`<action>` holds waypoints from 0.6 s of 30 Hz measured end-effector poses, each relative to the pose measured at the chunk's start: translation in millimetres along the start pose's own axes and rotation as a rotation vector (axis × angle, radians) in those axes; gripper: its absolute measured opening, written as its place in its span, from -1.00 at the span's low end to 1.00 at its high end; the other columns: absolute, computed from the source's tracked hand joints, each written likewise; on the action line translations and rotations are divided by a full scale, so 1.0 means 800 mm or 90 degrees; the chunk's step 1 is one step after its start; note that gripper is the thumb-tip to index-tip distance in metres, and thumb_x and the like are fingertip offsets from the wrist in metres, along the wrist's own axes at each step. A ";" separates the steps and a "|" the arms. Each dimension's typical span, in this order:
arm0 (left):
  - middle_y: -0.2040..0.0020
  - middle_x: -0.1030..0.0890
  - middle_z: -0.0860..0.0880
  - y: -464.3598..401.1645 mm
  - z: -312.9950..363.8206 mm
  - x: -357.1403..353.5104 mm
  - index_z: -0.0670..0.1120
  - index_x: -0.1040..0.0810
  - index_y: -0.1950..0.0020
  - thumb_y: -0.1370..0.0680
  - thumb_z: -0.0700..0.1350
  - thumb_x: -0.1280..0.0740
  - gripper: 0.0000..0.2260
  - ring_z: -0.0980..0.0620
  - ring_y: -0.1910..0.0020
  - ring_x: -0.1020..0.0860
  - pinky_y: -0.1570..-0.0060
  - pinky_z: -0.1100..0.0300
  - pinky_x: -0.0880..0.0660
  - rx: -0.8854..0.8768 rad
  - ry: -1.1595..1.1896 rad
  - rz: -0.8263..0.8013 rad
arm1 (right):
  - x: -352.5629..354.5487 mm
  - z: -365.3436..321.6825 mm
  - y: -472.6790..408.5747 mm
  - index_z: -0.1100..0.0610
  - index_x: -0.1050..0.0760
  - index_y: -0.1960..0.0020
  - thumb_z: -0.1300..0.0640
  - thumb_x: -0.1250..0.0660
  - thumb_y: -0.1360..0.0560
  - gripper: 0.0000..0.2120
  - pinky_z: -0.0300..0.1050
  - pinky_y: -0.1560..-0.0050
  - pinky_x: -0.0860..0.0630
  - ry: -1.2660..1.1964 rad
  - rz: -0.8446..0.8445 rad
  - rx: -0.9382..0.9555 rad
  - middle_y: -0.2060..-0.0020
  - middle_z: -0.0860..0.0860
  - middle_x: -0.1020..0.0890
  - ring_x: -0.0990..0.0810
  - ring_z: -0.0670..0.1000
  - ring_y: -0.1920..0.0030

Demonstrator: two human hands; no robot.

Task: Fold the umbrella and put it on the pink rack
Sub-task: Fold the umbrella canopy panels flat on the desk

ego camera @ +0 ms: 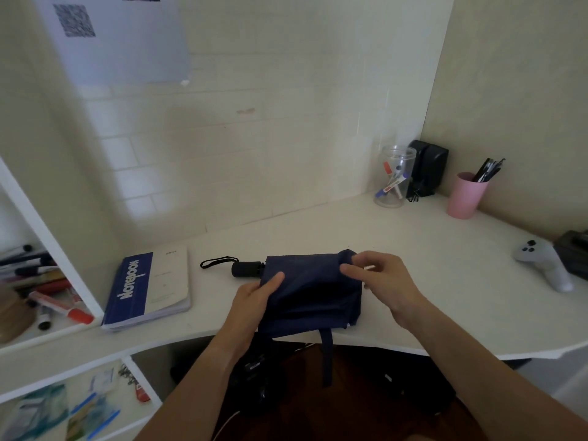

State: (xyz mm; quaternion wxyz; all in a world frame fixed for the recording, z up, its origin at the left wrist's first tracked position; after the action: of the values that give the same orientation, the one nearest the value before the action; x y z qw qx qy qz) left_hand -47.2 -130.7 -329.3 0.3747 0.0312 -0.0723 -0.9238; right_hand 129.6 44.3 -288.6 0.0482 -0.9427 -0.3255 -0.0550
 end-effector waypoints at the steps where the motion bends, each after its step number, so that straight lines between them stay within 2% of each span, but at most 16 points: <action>1: 0.02 -0.77 -0.06 0.001 0.002 -0.001 -0.06 -0.72 -0.09 -0.60 0.07 -0.38 -0.76 -0.09 -0.01 -0.72 -0.12 0.00 -0.60 -0.010 0.002 -0.010 | 0.001 -0.003 0.002 0.21 -0.65 0.12 0.14 -0.57 -0.41 -0.83 -0.31 0.23 -0.47 0.015 -0.004 0.028 0.19 0.02 -0.67 -0.59 -0.11 0.23; 3: -0.03 -0.76 0.00 -0.003 0.000 -0.001 0.00 -0.69 -0.17 -0.61 0.06 -0.37 -0.78 -0.03 -0.07 -0.71 -0.17 0.02 -0.58 -0.018 0.008 -0.019 | -0.002 0.000 0.007 0.18 -0.58 0.20 0.20 -0.55 -0.42 -0.85 -0.26 0.24 -0.43 0.016 -0.059 0.042 0.30 0.00 -0.60 -0.53 -0.09 0.30; 6: -0.01 -0.76 -0.10 -0.012 -0.010 0.005 -0.09 -0.71 -0.11 -0.58 0.11 -0.40 -0.70 -0.14 -0.06 -0.71 -0.23 -0.11 -0.57 0.034 0.039 -0.005 | -0.007 0.016 0.012 0.17 -0.47 0.18 0.31 -0.47 -0.47 -0.82 -0.18 0.37 -0.30 -0.120 -0.149 -0.013 0.37 0.03 -0.47 -0.41 -0.01 0.40; 8: -0.03 -0.76 -0.13 -0.016 -0.015 0.009 -0.10 -0.70 -0.14 -0.53 0.17 -0.42 -0.62 -0.17 -0.08 -0.70 -0.30 -0.18 -0.53 0.070 0.065 0.001 | -0.010 0.021 0.016 0.19 -0.52 0.10 0.32 -0.46 -0.48 -0.87 -0.16 0.40 -0.36 -0.156 -0.165 -0.037 0.33 0.08 -0.53 -0.48 0.03 0.40; 9: -0.05 -0.75 -0.12 -0.018 -0.017 0.009 -0.09 -0.69 -0.16 -0.52 0.19 -0.43 -0.61 -0.16 -0.10 -0.70 -0.31 -0.19 -0.52 0.082 0.075 -0.004 | -0.014 0.023 0.018 0.20 -0.57 0.02 0.30 -0.48 -0.48 -0.88 -0.14 0.34 -0.47 -0.131 -0.178 -0.036 0.25 0.12 -0.63 -0.58 0.06 0.33; 11: -0.10 -0.74 -0.13 -0.019 -0.018 0.009 -0.08 -0.69 -0.19 -0.54 0.19 -0.41 -0.60 -0.16 -0.14 -0.68 -0.31 -0.16 -0.52 0.090 0.097 -0.021 | -0.021 0.030 0.019 0.21 -0.63 -0.14 0.23 -0.49 -0.48 -0.76 -0.08 0.04 -0.63 -0.040 -0.209 -0.016 0.02 0.13 -0.74 -0.71 0.08 0.07; 13: -0.14 -0.72 -0.14 -0.020 -0.015 0.010 -0.11 -0.65 -0.22 -0.59 0.15 -0.37 -0.61 -0.15 -0.16 -0.67 -0.20 -0.08 -0.58 0.085 0.132 -0.013 | -0.019 0.039 0.018 0.32 -0.62 -0.15 0.14 -0.49 -0.49 -0.68 0.05 -0.25 -0.58 -0.012 -0.206 -0.023 -0.09 0.17 -0.72 -0.69 0.12 -0.13; 14: -0.15 -0.71 -0.13 -0.019 -0.013 0.011 -0.12 -0.63 -0.24 -0.61 0.14 -0.34 -0.62 -0.13 -0.16 -0.66 -0.10 -0.03 -0.60 0.078 0.144 -0.007 | -0.015 0.043 0.017 0.38 -0.61 -0.11 0.11 -0.48 -0.50 -0.65 0.11 -0.33 -0.53 -0.034 -0.207 -0.032 -0.11 0.22 -0.70 -0.67 0.15 -0.16; 16: -0.16 -0.71 -0.12 -0.018 -0.011 0.011 -0.11 -0.61 -0.25 -0.63 0.16 -0.31 -0.61 -0.12 -0.16 -0.66 0.02 0.02 -0.60 0.064 0.142 -0.011 | -0.010 0.048 0.018 0.36 -0.65 0.00 0.13 -0.43 -0.54 -0.74 0.07 -0.38 -0.48 -0.102 -0.222 -0.063 -0.12 0.23 -0.70 -0.65 0.12 -0.15; 18: -0.17 -0.71 -0.10 -0.018 -0.011 0.010 -0.09 -0.60 -0.26 -0.62 0.18 -0.30 -0.60 -0.12 -0.16 -0.67 0.03 0.01 -0.61 0.049 0.133 -0.019 | -0.008 0.051 0.019 0.39 -0.64 -0.02 0.14 -0.39 -0.54 -0.72 -0.04 -0.34 -0.51 -0.175 -0.227 -0.085 -0.12 0.20 -0.70 -0.65 0.06 -0.14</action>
State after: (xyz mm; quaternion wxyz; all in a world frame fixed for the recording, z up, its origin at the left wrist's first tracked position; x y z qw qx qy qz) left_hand -61.8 -127.4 -340.2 0.3651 0.1424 -0.0677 -0.9175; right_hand 136.9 33.8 -330.4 -0.0694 -0.8699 -0.4863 0.0446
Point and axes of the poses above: each hand's wrist, its own y-axis away from the middle knuckle, its own x-axis out of the back of the hand, z = x × y, the point moved 6 cm from there along -y, towards the middle knuckle
